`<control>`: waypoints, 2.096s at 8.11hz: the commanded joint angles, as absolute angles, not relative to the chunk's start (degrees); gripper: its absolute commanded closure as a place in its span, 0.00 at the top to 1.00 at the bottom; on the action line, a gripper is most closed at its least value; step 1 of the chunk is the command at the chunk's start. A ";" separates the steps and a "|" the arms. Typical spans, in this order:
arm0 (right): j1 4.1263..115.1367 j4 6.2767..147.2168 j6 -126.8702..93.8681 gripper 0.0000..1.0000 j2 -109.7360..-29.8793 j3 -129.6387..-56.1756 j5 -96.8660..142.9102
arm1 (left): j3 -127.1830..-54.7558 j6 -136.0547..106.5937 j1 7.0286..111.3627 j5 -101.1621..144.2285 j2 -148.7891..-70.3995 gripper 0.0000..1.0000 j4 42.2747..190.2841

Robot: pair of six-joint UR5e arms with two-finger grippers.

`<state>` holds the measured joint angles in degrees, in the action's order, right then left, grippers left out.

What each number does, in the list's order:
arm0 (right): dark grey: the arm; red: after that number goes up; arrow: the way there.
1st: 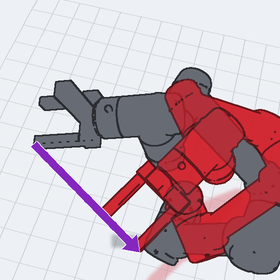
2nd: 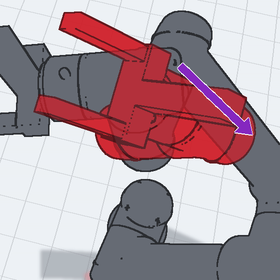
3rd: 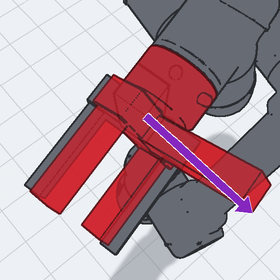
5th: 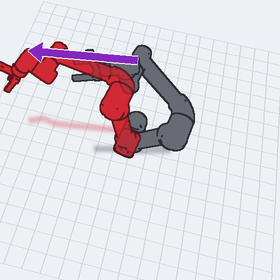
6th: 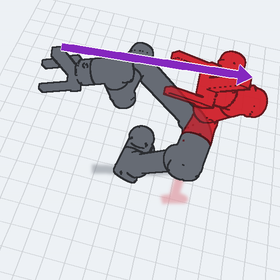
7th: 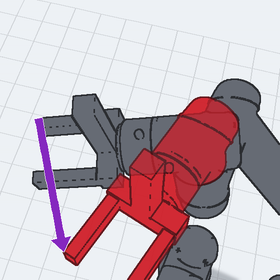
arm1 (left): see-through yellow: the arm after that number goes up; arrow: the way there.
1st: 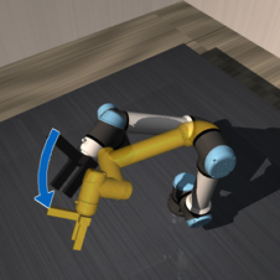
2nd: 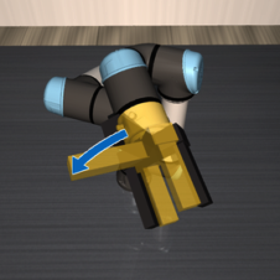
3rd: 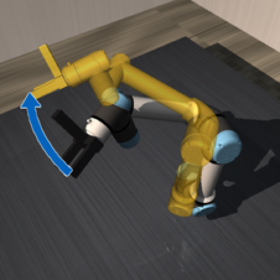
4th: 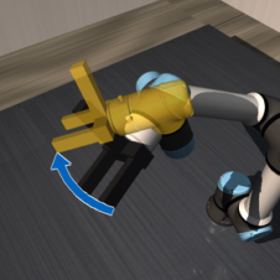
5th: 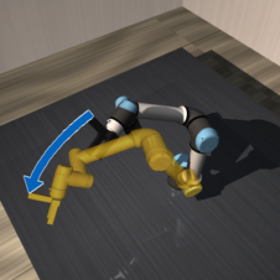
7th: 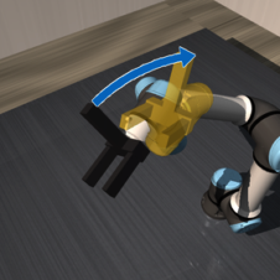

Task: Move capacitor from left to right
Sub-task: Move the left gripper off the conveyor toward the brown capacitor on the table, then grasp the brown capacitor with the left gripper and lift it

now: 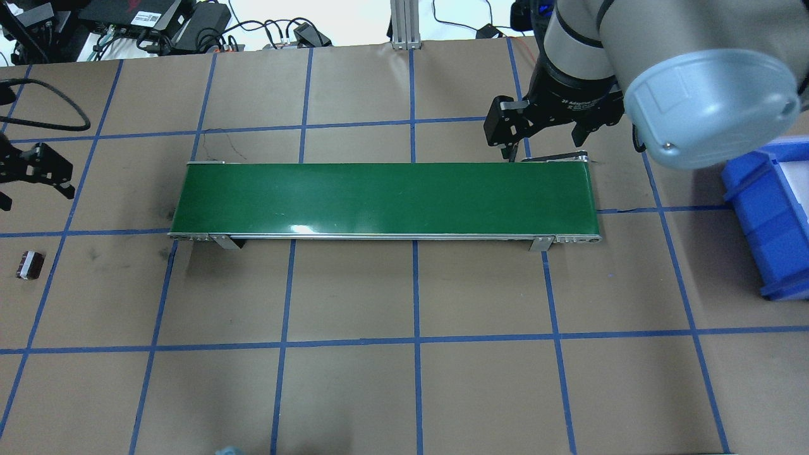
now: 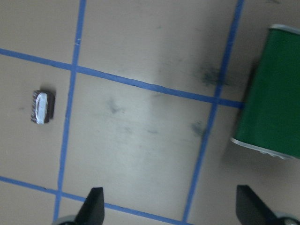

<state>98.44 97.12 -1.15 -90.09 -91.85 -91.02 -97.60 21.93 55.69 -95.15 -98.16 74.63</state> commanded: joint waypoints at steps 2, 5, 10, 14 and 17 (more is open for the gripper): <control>98.44 97.12 -1.14 1.00 -90.09 -91.93 -91.05 | -97.39 43.19 45.89 -94.66 -111.06 1.00 58.65; 98.44 97.12 -1.05 1.00 -90.26 -92.46 -91.32 | -97.82 44.64 42.46 -94.75 -115.92 1.00 55.81; 98.44 97.12 -1.14 1.00 -90.26 -92.55 -91.05 | -97.74 46.23 41.84 -94.83 -119.61 1.00 55.02; 98.44 97.12 -1.23 1.00 -90.26 -92.72 -91.05 | -97.82 46.84 41.84 -95.18 -120.76 0.74 55.02; 98.44 97.21 -1.23 1.00 -90.26 -92.72 -91.05 | -97.73 47.73 41.84 -95.53 -120.76 0.10 55.02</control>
